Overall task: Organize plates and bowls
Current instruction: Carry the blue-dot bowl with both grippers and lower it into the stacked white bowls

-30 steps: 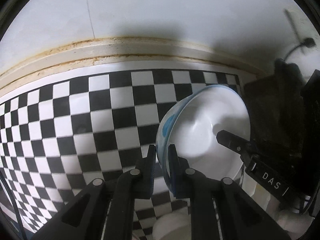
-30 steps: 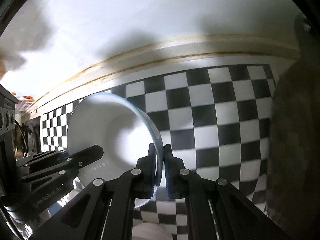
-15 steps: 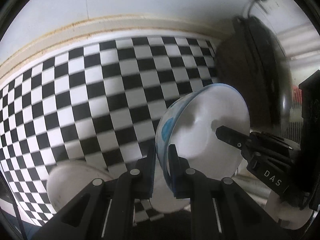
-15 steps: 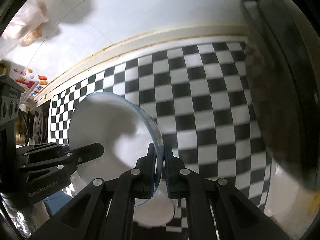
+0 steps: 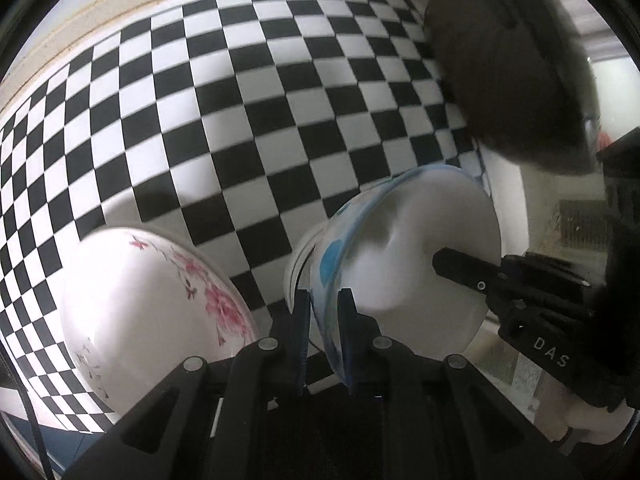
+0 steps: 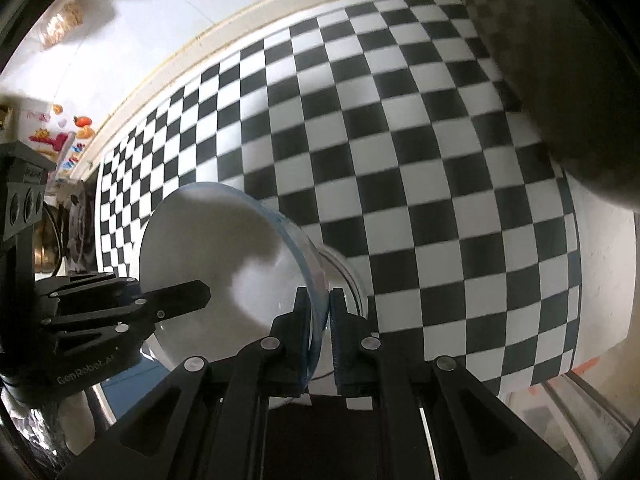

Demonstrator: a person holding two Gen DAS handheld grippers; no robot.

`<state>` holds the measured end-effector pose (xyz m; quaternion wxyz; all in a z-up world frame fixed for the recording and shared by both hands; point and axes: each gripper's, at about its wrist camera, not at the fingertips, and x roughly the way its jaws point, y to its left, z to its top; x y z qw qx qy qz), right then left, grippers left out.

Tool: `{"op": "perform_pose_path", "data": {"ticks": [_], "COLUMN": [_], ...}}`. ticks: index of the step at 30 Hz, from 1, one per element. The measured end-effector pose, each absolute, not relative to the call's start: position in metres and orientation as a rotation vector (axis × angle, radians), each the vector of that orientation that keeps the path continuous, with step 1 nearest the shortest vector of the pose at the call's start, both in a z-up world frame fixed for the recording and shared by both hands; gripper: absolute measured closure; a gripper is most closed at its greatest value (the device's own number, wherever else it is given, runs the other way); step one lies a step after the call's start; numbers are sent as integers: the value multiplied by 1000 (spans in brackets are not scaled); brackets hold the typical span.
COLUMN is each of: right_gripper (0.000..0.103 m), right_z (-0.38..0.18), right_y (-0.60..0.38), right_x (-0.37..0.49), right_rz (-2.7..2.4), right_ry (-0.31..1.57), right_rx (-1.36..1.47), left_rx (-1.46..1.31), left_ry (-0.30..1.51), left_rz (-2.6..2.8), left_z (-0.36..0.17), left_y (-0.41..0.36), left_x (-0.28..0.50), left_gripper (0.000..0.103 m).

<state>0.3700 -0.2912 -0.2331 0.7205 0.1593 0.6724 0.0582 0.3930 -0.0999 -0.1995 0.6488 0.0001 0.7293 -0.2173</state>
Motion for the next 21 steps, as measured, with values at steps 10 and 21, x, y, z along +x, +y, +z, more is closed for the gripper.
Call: {"op": "perform_pose_path", "data": {"ticks": [10, 21], "right_gripper": [92, 92], "right_z": [-257, -272], "right_y": [-290, -290], "right_x": [360, 360], "right_rz": [134, 139], "right_ry": [1530, 1568], "right_rx": [350, 371], "left_rx": [73, 154], "left_ry": [1696, 1697], "left_rz": [-479, -444], "left_z": [-220, -230], "left_y": [-108, -117], "left_x": [381, 375], "left_gripper": [91, 91]}}
